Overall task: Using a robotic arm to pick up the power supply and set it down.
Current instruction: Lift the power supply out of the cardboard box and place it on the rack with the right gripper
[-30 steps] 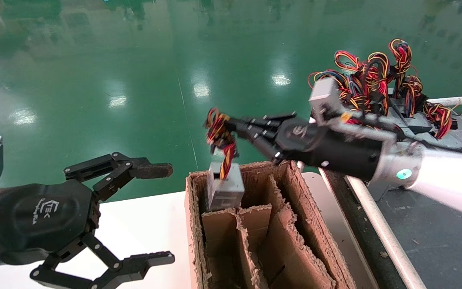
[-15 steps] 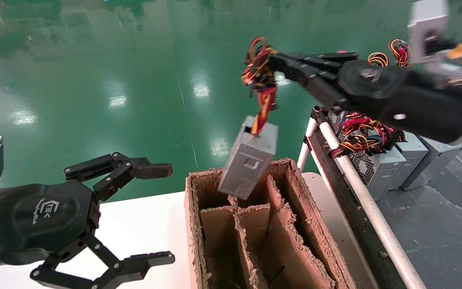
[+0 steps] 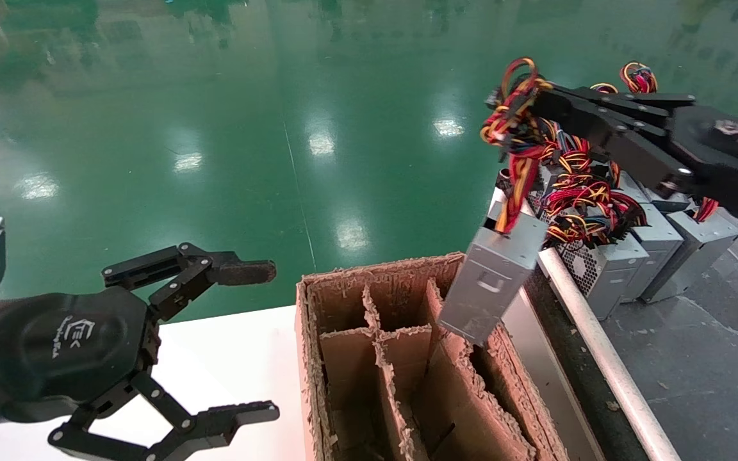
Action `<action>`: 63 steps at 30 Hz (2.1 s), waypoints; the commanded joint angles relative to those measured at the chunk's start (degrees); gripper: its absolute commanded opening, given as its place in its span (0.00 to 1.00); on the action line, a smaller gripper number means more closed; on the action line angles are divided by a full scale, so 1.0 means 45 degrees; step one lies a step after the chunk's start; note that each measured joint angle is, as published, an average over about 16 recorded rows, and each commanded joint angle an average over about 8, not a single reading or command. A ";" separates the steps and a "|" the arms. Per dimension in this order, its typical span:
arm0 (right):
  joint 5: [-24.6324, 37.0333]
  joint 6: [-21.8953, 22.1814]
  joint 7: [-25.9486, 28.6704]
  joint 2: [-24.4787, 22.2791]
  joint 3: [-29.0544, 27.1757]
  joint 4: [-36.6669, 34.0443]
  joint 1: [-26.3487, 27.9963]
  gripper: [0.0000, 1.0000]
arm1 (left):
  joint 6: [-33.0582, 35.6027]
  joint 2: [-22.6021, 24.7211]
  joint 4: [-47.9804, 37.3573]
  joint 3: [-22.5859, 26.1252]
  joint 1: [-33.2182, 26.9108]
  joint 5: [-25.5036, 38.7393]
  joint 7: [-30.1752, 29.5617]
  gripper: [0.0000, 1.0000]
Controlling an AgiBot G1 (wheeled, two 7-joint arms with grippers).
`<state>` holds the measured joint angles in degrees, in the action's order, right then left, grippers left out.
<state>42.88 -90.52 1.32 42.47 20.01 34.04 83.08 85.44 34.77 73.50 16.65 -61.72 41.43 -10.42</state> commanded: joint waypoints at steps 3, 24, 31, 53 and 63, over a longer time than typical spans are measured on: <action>-0.0452 -0.0018 0.0161 -0.0668 -0.0043 0.0318 -0.0372 0.00 | -0.0001 -0.0001 0.0000 0.0003 -0.0001 -0.0002 0.0002 1.00; -0.1943 -0.0040 -0.0381 -0.3305 0.0162 0.0621 -0.1685 0.00 | -0.0008 -0.0008 0.0000 0.0019 -0.0004 -0.0013 0.0010 1.00; -0.2418 -0.0060 -0.0584 -0.4107 0.0283 0.0279 -0.2026 0.00 | -0.0011 -0.0010 0.0000 0.0025 -0.0005 -0.0017 0.0012 1.00; -0.2794 0.0510 -0.2428 -0.5124 0.0569 -0.1590 -0.3157 0.00 | -0.0018 -0.0017 0.0000 0.0041 -0.0009 -0.0028 0.0021 1.00; -0.1966 0.0939 -0.2785 -0.4116 0.0976 -0.2421 -0.2224 0.00 | -0.0021 -0.0020 0.0000 0.0049 -0.0011 -0.0033 0.0024 1.00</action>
<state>34.25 -86.08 -11.37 23.95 24.48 22.95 73.25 85.34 34.68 73.50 16.87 -61.76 41.27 -10.31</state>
